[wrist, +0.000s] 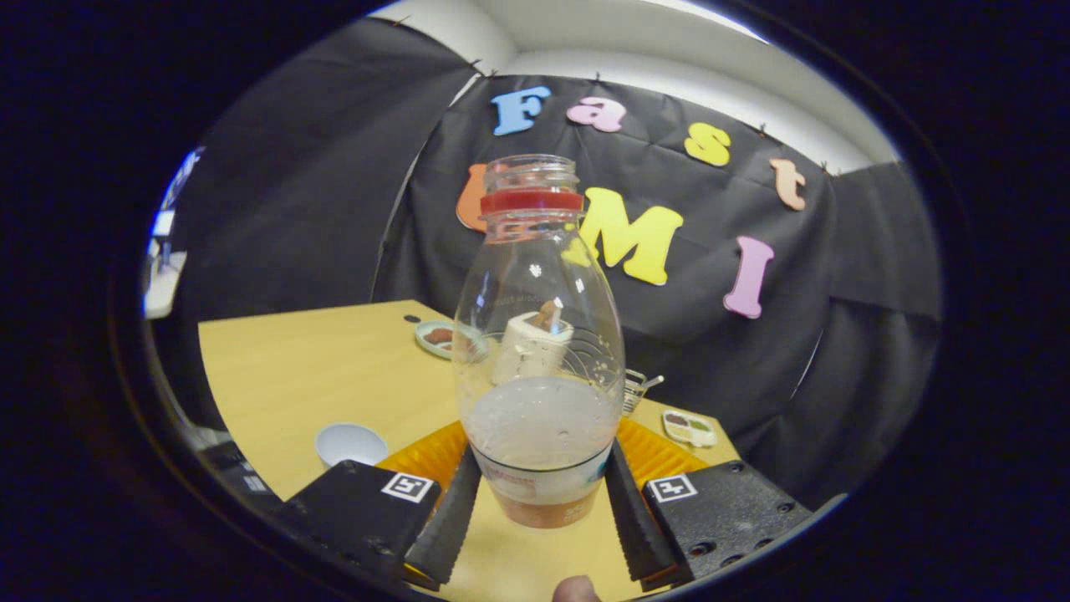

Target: Take the bottle from table, then pour the juice into the cup, finally place the bottle on the coaster

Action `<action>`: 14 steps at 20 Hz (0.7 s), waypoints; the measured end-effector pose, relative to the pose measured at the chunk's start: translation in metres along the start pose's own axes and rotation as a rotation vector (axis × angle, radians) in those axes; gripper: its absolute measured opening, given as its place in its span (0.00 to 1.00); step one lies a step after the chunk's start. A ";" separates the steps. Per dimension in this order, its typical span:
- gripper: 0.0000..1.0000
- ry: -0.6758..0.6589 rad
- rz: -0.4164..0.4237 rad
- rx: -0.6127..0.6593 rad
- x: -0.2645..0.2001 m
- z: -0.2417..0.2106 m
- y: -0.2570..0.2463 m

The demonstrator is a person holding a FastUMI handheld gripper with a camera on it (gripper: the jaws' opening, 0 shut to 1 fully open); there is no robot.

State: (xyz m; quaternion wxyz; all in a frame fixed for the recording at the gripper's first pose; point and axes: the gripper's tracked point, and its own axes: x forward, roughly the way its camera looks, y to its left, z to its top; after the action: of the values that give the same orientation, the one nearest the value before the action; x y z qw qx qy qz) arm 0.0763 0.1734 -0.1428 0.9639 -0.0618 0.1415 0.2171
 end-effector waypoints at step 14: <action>0.79 0.005 0.104 0.160 0.175 -0.023 -0.009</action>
State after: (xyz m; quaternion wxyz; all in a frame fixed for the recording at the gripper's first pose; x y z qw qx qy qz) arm 0.2265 0.2310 -0.2169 0.9527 0.0222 0.1640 0.2549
